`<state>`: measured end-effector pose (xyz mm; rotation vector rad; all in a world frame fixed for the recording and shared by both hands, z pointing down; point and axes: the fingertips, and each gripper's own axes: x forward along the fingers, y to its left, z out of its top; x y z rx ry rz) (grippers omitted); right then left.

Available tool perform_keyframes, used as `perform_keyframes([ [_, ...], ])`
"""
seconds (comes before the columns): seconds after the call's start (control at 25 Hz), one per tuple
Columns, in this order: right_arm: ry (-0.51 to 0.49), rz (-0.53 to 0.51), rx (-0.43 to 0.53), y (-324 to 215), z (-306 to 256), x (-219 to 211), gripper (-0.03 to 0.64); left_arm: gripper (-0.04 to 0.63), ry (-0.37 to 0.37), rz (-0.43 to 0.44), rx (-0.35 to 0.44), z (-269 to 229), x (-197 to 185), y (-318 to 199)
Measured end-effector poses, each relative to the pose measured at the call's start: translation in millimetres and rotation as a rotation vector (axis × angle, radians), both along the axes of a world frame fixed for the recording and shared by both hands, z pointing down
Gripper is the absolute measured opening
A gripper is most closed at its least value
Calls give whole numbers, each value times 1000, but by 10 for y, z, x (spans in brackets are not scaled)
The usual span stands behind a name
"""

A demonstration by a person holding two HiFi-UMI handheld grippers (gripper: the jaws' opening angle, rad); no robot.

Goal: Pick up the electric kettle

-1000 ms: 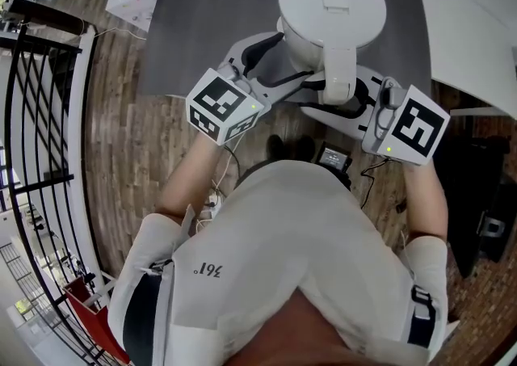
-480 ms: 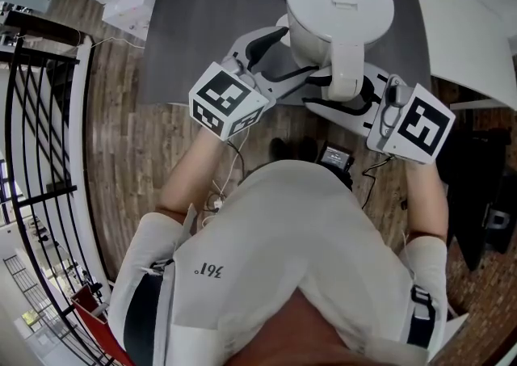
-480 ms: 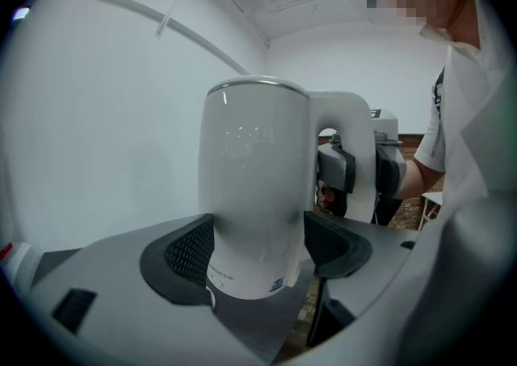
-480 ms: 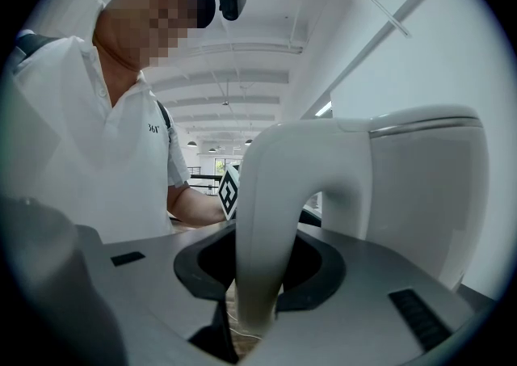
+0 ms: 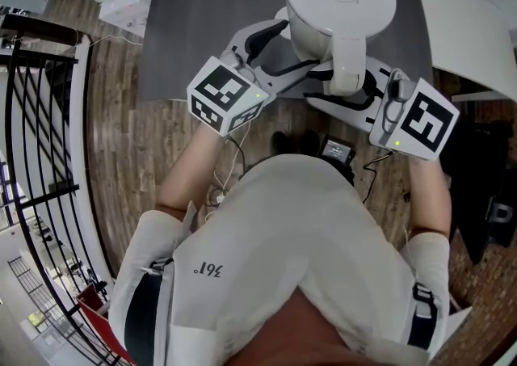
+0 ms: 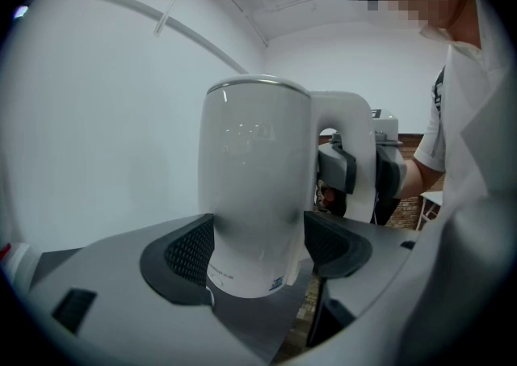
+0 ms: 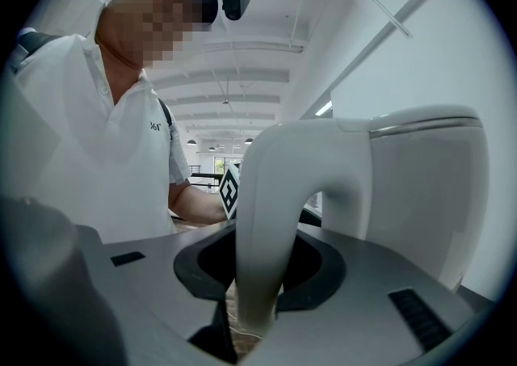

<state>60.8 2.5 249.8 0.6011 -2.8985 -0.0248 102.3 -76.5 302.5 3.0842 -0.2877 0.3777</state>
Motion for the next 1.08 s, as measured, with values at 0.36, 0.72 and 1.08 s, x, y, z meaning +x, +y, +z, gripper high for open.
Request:
perform_keyframes([
  [0.36, 0, 20, -22, -3, -25, -4, 106, 353, 1, -7, 9, -61, -22, -6],
  [0.72, 24, 15, 5, -23, -26, -5, 106, 354, 1, -10, 19, -72, -4, -27],
  [1.08, 27, 14, 10, -14, -16, -4, 107, 354, -5, -3, 21, -53, 10, -15],
])
